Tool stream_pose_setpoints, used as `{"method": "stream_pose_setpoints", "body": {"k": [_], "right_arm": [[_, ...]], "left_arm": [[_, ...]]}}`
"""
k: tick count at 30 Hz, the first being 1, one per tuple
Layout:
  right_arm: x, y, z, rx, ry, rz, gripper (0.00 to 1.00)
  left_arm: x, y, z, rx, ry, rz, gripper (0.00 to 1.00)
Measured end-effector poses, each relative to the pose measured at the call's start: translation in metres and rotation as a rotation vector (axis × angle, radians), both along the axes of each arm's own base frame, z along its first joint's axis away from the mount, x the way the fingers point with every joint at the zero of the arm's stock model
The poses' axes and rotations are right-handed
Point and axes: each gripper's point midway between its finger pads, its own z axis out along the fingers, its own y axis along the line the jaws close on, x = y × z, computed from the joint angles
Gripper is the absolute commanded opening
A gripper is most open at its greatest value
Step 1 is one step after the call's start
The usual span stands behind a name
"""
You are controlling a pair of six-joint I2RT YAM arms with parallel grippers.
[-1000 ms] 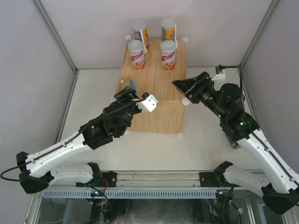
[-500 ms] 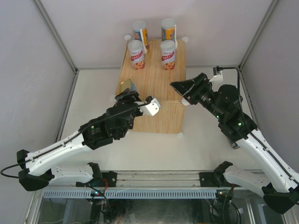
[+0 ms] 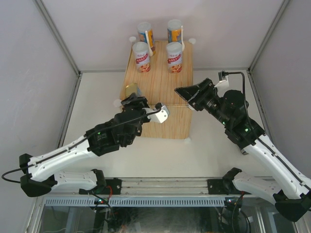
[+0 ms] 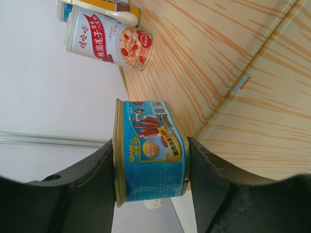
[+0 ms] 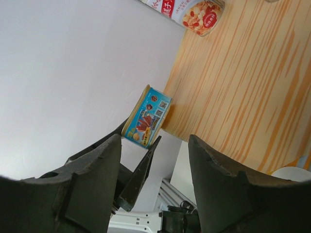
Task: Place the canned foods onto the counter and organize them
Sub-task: Place the canned food on the counter.
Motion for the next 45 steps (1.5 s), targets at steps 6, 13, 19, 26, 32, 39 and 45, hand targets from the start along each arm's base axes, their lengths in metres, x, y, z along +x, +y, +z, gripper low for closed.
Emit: {"method": "stream_pose_setpoints", "body": {"k": [6, 13, 19, 26, 32, 39, 45], "right_arm": [[-0.0006, 0.0008, -0.0001, 0.000, 0.000, 0.001, 0.57], [-0.0003, 0.0009, 0.0007, 0.002, -0.003, -0.001, 0.57], [0.0011, 0.0003, -0.0001, 0.000, -0.001, -0.001, 0.56], [0.0033, 0.0013, -0.0011, 0.000, 0.001, 0.008, 0.57], [0.0055, -0.0002, -0.0023, -0.002, 0.004, 0.005, 0.57], [0.0077, -0.0031, -0.0024, -0.001, 0.005, 0.002, 0.57], [0.0075, -0.0033, -0.0024, -0.001, 0.005, 0.007, 0.57]], "left_arm": [[-0.0004, 0.0007, 0.0001, 0.002, -0.001, 0.005, 0.29], [-0.0004, 0.0009, 0.0001, 0.001, -0.001, 0.006, 0.47], [-0.0004, 0.0010, 0.0004, 0.000, -0.002, 0.007, 0.60], [-0.0001, 0.0008, 0.0000, -0.007, -0.001, 0.012, 0.75], [0.0009, -0.0019, -0.0008, -0.008, -0.001, 0.012, 0.82], [0.0032, -0.0070, 0.0012, -0.028, -0.011, 0.014, 0.83], [0.0041, -0.0077, 0.0041, -0.045, -0.020, 0.020, 0.84]]}}
